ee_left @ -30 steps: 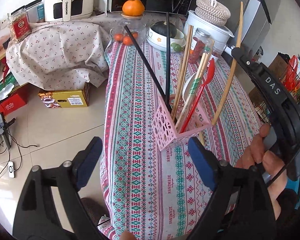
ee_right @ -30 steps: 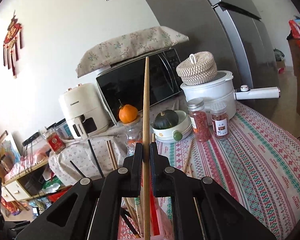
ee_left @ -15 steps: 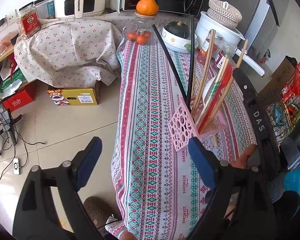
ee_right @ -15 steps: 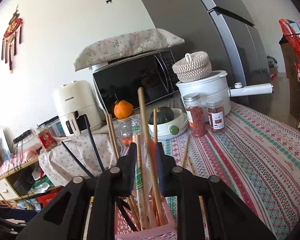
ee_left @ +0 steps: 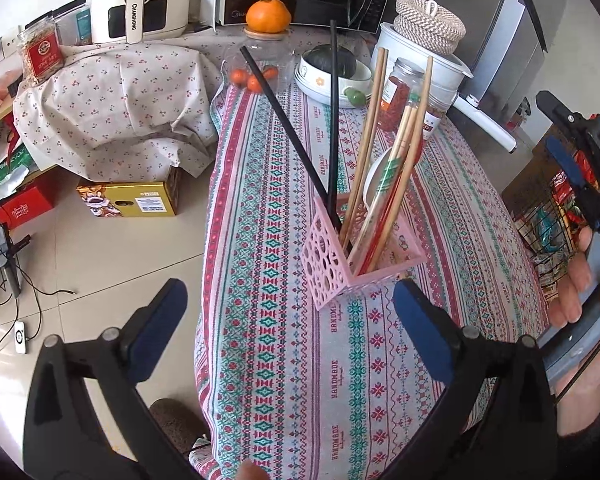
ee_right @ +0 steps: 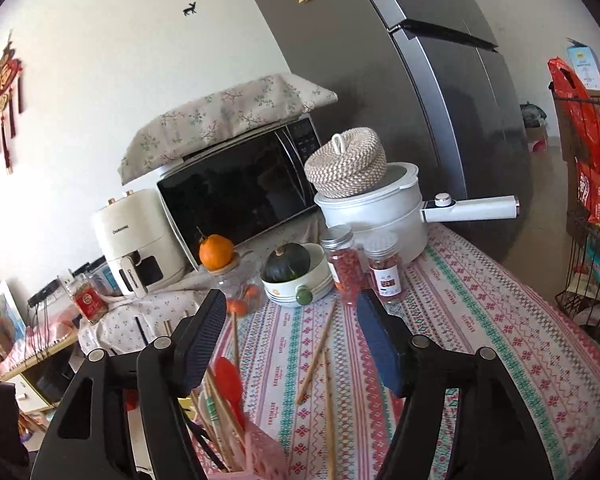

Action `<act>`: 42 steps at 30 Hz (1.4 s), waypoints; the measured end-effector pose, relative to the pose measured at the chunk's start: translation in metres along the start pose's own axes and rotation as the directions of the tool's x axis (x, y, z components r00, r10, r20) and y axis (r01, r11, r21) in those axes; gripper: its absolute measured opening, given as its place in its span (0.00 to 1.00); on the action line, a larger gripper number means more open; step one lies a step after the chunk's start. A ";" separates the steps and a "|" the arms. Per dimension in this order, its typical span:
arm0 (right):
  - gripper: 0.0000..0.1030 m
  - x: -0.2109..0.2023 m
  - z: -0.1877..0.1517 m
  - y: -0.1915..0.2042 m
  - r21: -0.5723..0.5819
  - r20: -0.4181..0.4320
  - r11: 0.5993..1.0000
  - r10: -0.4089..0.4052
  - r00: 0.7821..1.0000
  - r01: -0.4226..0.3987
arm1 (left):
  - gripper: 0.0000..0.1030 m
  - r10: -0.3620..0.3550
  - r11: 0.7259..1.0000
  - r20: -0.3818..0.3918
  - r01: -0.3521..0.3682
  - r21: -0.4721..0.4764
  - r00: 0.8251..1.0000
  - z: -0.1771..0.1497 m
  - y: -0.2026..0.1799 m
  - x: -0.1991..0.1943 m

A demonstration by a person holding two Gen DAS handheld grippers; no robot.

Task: Organize utensils
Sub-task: 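Grasp another loose wooden chopstick with the right tool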

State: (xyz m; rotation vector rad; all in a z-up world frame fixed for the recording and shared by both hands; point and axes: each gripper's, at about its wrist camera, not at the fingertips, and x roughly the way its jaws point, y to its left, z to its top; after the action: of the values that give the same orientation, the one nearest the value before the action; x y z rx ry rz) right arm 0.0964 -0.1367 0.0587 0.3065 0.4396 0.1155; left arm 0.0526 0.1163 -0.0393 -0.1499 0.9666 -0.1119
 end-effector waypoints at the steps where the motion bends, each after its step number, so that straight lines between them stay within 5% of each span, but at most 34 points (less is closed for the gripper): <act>1: 0.74 0.003 0.003 -0.006 -0.006 -0.031 1.000 -0.009 0.999 0.008 | 1.00 -0.007 1.000 -0.004 0.007 0.001 1.000 0.000 -0.001 0.001; 6: 0.75 0.031 0.003 -0.034 -0.026 -0.213 0.999 -0.041 0.976 0.037 | 1.00 -0.013 1.000 0.007 0.013 0.020 1.000 -0.004 -0.008 -0.001; 15: 0.75 0.143 -0.027 -0.041 -0.113 -0.458 0.994 -0.046 0.888 -0.007 | 1.00 -0.031 0.997 0.041 0.028 0.070 0.999 -0.008 -0.008 -0.017; 22: 0.56 0.251 -0.051 -0.032 -0.098 -0.589 0.994 -0.023 0.808 -0.043 | 1.00 -0.048 0.996 0.050 0.044 0.074 0.998 -0.007 0.000 -0.022; 33: 0.45 0.336 -0.060 -0.023 -0.131 -0.588 0.991 -0.059 0.806 -0.023 | 1.00 -0.061 0.997 0.019 0.060 0.055 0.998 -0.004 0.008 -0.014; 35: 0.39 0.337 -0.063 -0.016 -0.185 -0.576 0.983 -0.091 0.812 -0.020 | 1.00 -0.066 0.996 0.010 0.065 0.061 0.998 -0.005 0.006 -0.012; 37: 0.23 0.335 -0.068 -0.008 -0.267 -0.563 0.964 -0.146 0.813 -0.012 | 1.00 -0.067 0.995 0.006 0.066 0.070 0.998 -0.005 0.003 -0.012; 42: 0.12 0.318 -0.077 -0.006 -0.349 -0.605 0.934 -0.165 0.779 -0.073 | 1.00 -0.072 0.994 0.003 0.072 0.078 0.997 -0.006 -0.002 -0.012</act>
State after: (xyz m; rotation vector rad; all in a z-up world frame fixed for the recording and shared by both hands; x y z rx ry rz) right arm 0.3493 -0.0658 -0.1365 -0.1204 1.0824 0.2489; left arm 0.0406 0.1161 -0.0329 -0.1137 0.9499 -0.2150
